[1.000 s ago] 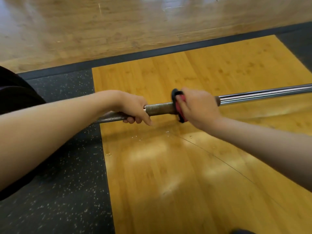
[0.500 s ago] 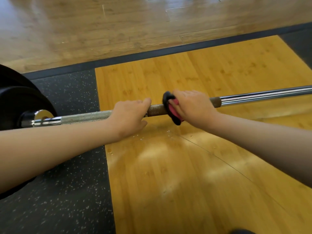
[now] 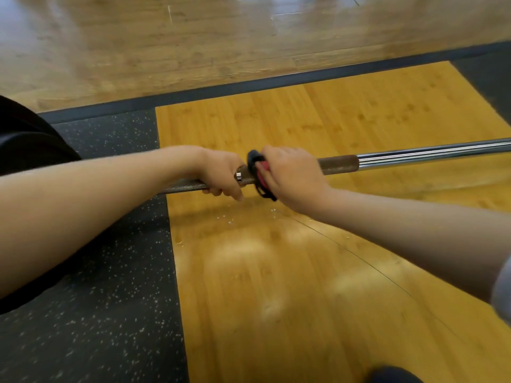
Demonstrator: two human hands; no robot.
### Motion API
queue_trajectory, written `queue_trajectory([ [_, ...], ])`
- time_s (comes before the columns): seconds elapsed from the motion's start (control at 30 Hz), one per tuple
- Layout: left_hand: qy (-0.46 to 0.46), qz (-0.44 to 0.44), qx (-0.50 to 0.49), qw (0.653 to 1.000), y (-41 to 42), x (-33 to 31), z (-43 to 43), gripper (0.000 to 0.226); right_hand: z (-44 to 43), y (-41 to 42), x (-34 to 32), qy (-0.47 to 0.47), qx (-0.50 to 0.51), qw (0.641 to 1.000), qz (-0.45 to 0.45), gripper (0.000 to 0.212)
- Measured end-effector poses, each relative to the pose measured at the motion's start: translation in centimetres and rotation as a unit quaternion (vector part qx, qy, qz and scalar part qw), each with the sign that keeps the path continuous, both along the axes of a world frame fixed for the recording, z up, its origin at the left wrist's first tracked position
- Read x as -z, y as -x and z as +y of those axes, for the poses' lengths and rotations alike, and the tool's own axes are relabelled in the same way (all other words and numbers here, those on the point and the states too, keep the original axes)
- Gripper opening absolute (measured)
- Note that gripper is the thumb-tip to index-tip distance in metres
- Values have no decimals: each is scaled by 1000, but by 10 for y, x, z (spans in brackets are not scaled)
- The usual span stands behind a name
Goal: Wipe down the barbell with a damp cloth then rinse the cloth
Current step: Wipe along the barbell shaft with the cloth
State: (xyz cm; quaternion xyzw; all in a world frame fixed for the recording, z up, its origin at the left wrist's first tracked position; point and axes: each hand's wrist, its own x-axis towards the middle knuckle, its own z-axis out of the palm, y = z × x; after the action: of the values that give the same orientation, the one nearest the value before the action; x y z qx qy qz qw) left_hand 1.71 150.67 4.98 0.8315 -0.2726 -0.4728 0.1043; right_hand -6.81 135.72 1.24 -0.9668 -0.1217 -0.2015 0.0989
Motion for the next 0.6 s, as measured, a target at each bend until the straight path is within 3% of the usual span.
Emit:
queue_trajectory([
  [0.1, -17, 143, -31, 989, -8, -6, -1, 30, 27, -9, 3, -2, -21, 1000, -16, 31],
  [0.2, -7, 128, -21, 992, -5, -6, -1, 28, 15, -12, 3, 13, -65, 998, -15, 34],
  [0.27, 23, 40, -22, 999, 1, -3, 1, 20, 8, -12, 1, 17, -84, 996, -7, 34],
  [0.33, 46, -100, -13, 994, 12, -1, 7, 17, 6, -11, 0, 20, -85, 996, -2, 33],
  [0.47, 46, -360, 56, 930, 35, 7, 23, 31, -24, -1, -5, 24, -48, 998, 19, 32],
  [0.6, 33, -438, 76, 895, 41, 18, 21, 35, -91, 19, -12, 27, 26, 997, 65, 43],
])
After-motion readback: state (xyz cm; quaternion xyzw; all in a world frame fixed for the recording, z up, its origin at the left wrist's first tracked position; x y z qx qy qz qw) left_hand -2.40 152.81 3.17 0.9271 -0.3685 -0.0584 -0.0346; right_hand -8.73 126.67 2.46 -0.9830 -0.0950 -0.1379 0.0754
